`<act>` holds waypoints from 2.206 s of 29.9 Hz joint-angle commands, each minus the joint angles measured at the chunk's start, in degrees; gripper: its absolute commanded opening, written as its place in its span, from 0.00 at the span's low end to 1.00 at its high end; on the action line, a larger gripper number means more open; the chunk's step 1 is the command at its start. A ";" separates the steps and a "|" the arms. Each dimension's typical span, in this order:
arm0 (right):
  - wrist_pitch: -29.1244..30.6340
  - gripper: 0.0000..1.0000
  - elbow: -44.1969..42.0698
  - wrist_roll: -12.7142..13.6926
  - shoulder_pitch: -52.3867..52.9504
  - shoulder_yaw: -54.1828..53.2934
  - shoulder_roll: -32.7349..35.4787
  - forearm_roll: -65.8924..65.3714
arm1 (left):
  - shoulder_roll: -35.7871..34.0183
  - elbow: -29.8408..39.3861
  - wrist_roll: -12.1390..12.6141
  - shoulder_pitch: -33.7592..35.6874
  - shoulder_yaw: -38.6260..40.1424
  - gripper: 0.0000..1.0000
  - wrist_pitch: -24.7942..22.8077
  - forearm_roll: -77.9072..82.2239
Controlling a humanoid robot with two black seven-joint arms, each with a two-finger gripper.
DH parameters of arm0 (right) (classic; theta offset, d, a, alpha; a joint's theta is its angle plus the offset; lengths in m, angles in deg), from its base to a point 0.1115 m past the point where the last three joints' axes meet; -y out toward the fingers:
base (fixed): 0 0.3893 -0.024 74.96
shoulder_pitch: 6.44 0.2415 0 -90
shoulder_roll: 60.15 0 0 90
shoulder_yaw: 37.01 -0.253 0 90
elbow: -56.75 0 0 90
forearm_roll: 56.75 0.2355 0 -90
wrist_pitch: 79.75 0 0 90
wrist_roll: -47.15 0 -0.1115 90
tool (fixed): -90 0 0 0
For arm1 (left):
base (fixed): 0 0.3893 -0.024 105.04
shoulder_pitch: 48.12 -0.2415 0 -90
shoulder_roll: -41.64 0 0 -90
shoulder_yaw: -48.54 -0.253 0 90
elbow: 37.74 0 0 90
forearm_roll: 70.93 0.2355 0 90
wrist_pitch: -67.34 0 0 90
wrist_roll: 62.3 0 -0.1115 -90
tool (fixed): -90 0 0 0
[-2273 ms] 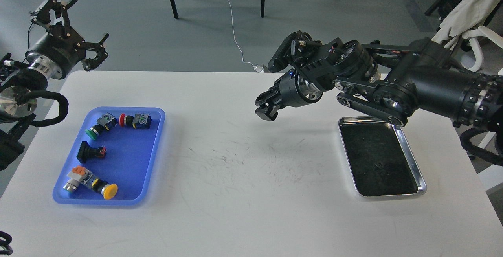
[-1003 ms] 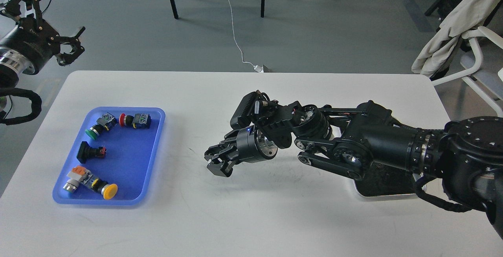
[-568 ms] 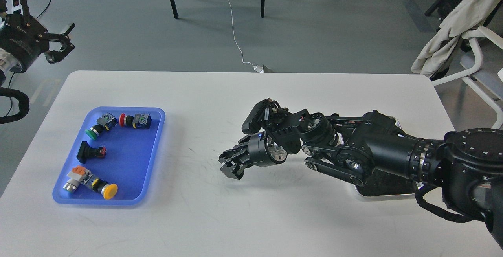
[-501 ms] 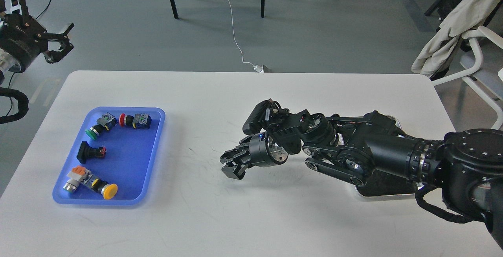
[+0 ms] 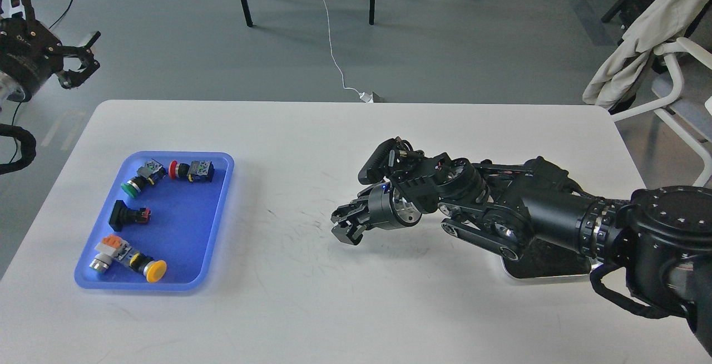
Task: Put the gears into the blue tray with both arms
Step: 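Lower the right gripper and release the black part on the table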
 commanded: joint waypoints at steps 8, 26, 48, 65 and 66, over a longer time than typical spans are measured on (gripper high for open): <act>-0.02 0.01 9.03 0.01 0.47 0.34 -0.01 -0.61 | -0.02 0.00 0.00 0.02 0.00 0.99 0.01 -0.01; -0.11 0.01 9.74 -0.08 -0.85 3.95 -0.01 -7.82 | -1.51 0.00 -0.09 0.02 0.00 0.99 0.01 -0.63; -0.29 0.29 4.55 -0.08 -1.64 2.02 -0.01 -7.56 | -1.86 0.00 -0.09 0.02 0.00 0.99 0.01 -1.33; -0.55 0.56 2.79 0.18 -0.94 -3.34 -0.01 -7.03 | -2.56 -0.09 0.61 0.10 -0.09 0.99 0.01 -1.68; -0.55 0.56 2.79 0.18 -0.85 -3.96 -0.01 -6.95 | -3.26 -0.09 0.79 0.10 -0.26 0.99 0.01 -1.68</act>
